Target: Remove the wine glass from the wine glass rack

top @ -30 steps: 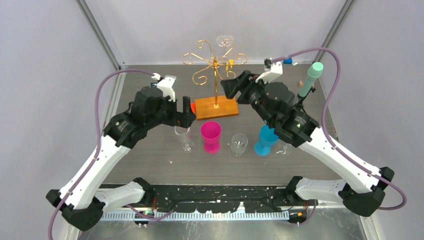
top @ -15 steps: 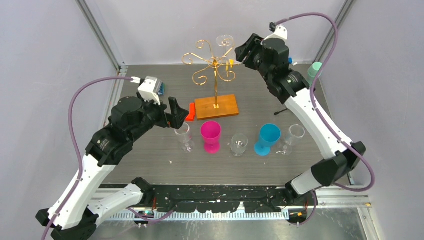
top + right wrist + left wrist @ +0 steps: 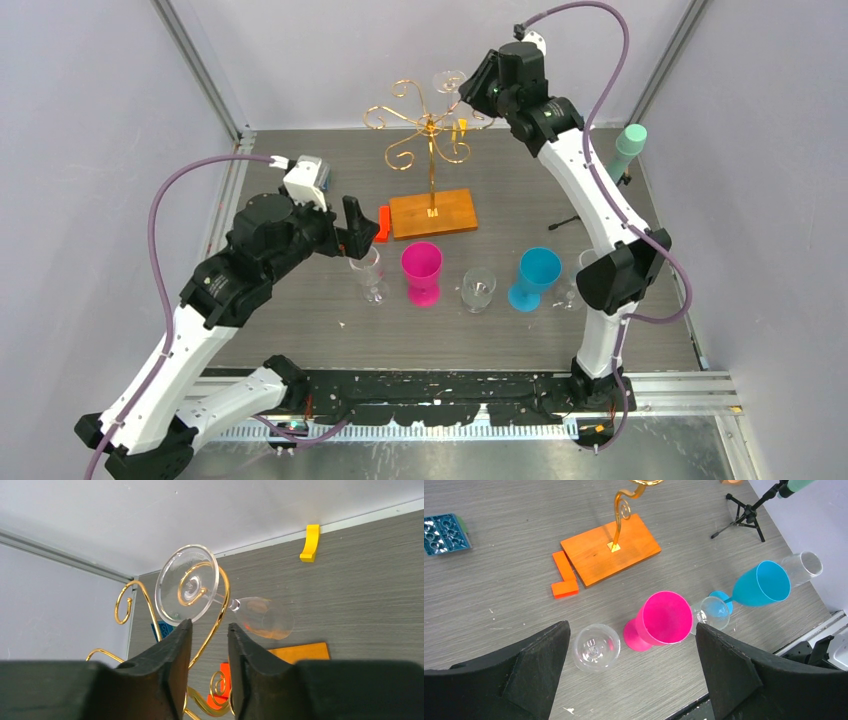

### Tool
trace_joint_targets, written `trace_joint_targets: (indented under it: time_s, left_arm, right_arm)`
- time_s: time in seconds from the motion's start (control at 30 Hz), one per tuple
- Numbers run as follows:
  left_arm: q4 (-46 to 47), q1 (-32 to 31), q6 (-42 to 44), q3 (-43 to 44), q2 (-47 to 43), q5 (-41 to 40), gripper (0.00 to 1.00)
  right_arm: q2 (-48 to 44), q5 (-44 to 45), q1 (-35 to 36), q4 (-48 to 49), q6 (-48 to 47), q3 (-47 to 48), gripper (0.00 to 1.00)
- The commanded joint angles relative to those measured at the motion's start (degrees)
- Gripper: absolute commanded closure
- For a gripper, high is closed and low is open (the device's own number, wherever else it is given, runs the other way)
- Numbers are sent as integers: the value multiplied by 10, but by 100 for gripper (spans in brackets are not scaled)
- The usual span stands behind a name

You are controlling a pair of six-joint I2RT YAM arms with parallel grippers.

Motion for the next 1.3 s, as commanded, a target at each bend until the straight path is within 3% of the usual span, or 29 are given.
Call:
trace_joint_targets:
  time_s: [0.0,0.47,1.0,1.27]
  left_arm:
    - [32,-3,4,-5,0,-1,0]
    - [25,-2,5,-15,-3,0,0]
    - [14,-3,-8,-26,-23,0,0]
    - [11,-3,-9,-26,-26,-3,0]
  right_arm:
    - [4,-14,0,12,3,41,66]
    - [39,-19,-2,44,20,57,68]
    - [43,-18,-16,130,138,-4,67]
    - [43,-68,-36,203,230,-41,65]
